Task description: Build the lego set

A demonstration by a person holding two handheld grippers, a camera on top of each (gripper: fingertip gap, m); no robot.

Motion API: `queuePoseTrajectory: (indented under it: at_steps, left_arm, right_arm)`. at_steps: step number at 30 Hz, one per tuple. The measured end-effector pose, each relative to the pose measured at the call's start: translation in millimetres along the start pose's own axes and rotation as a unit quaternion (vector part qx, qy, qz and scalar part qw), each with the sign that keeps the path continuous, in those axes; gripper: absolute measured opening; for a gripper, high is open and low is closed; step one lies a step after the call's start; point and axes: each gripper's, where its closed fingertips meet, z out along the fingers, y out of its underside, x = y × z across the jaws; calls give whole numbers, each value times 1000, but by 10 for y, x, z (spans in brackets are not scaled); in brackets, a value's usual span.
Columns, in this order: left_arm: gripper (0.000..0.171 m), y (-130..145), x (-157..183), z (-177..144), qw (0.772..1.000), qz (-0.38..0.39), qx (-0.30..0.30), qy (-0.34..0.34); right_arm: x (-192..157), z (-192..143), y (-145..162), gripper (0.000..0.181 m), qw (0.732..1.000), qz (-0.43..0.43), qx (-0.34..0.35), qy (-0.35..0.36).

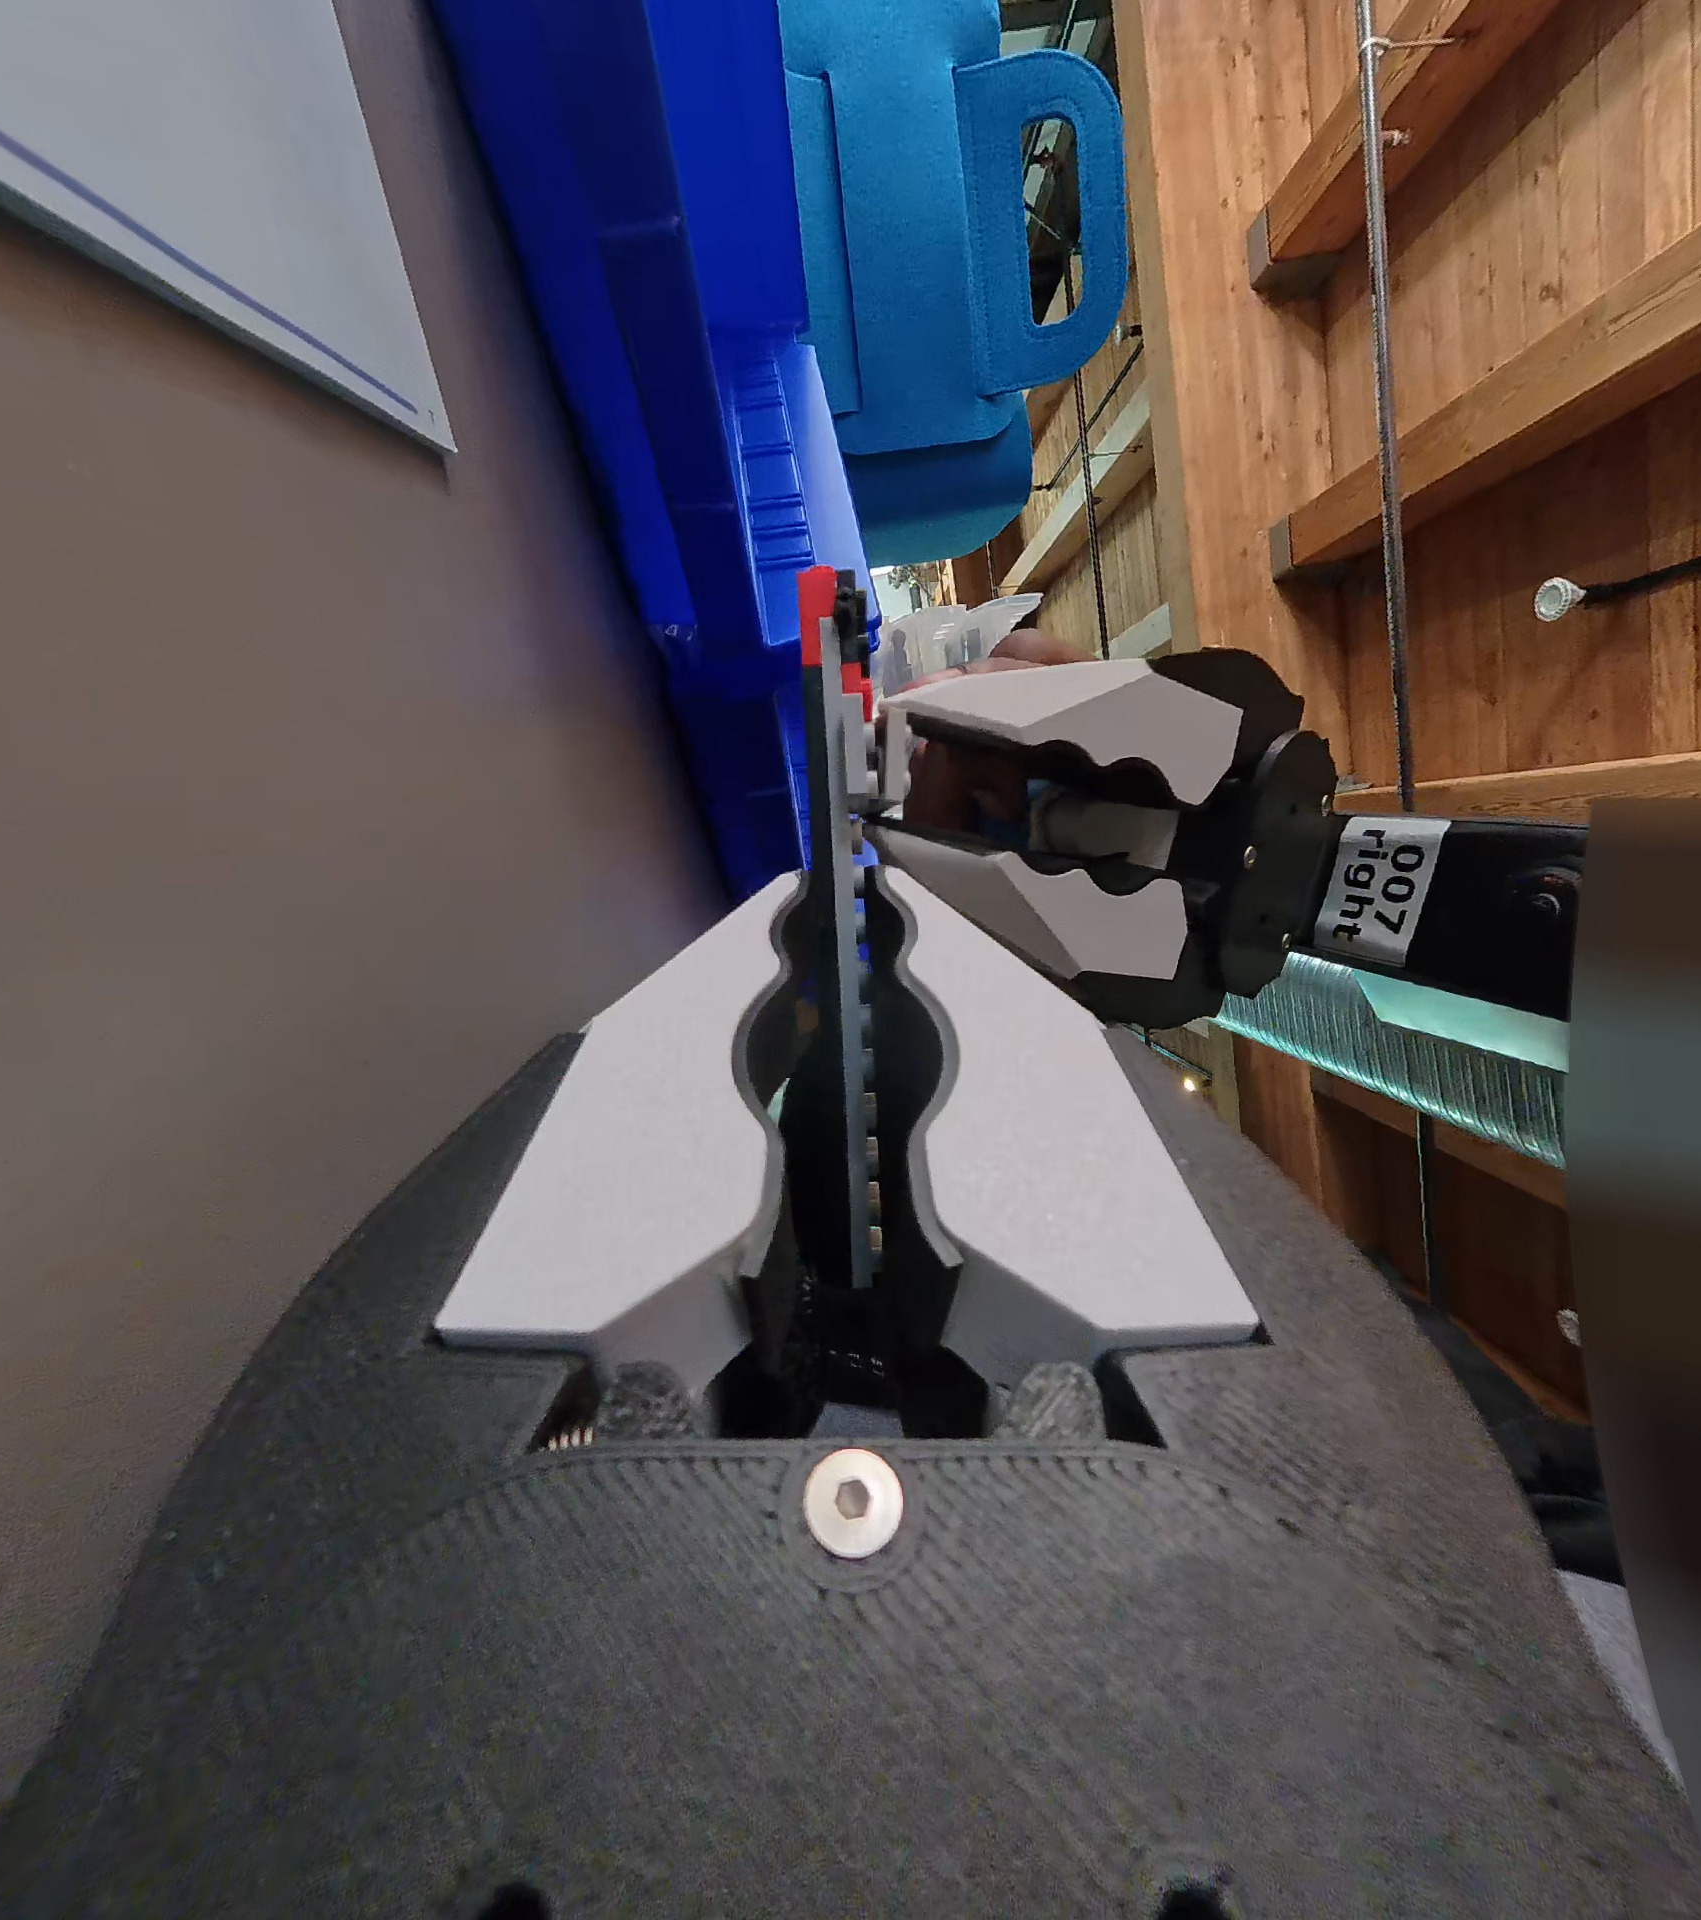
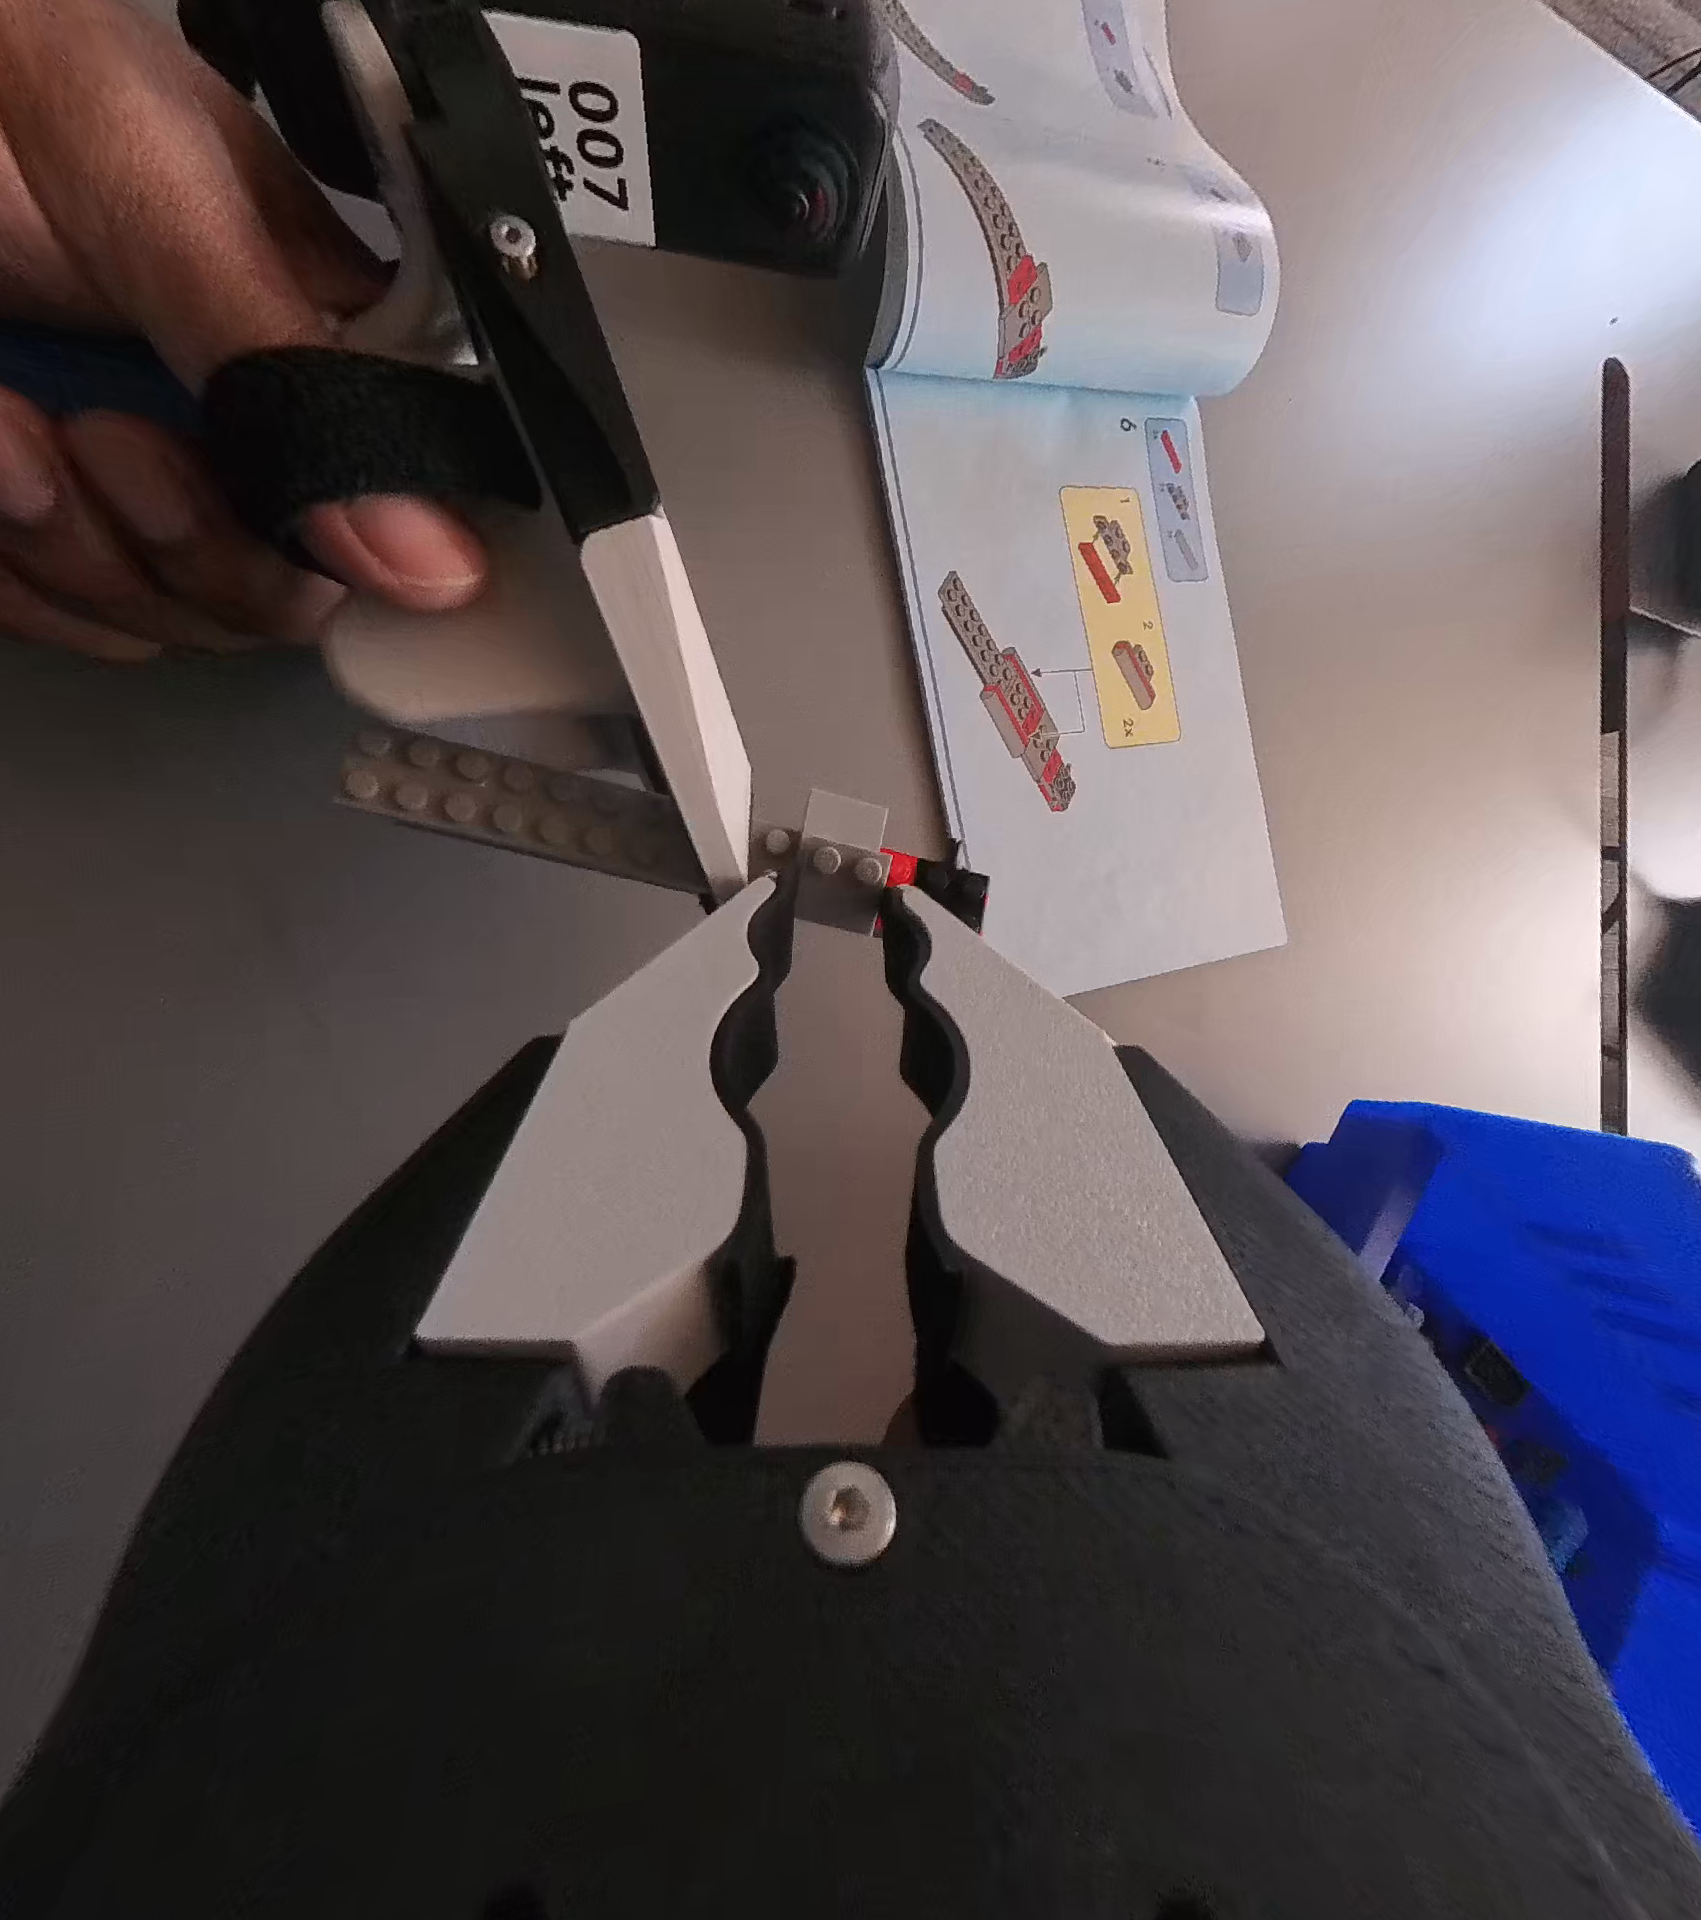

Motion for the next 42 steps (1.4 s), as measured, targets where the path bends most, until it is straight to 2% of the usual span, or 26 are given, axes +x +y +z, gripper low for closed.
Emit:
queuePoseTrajectory:
  at_steps: [42]
  left_arm:
    - [7, -66, 55, -23, 999, -34, 20, 34]
  right_arm:
    - [97, -4, -88, 27, 998, 29, 51, -4]
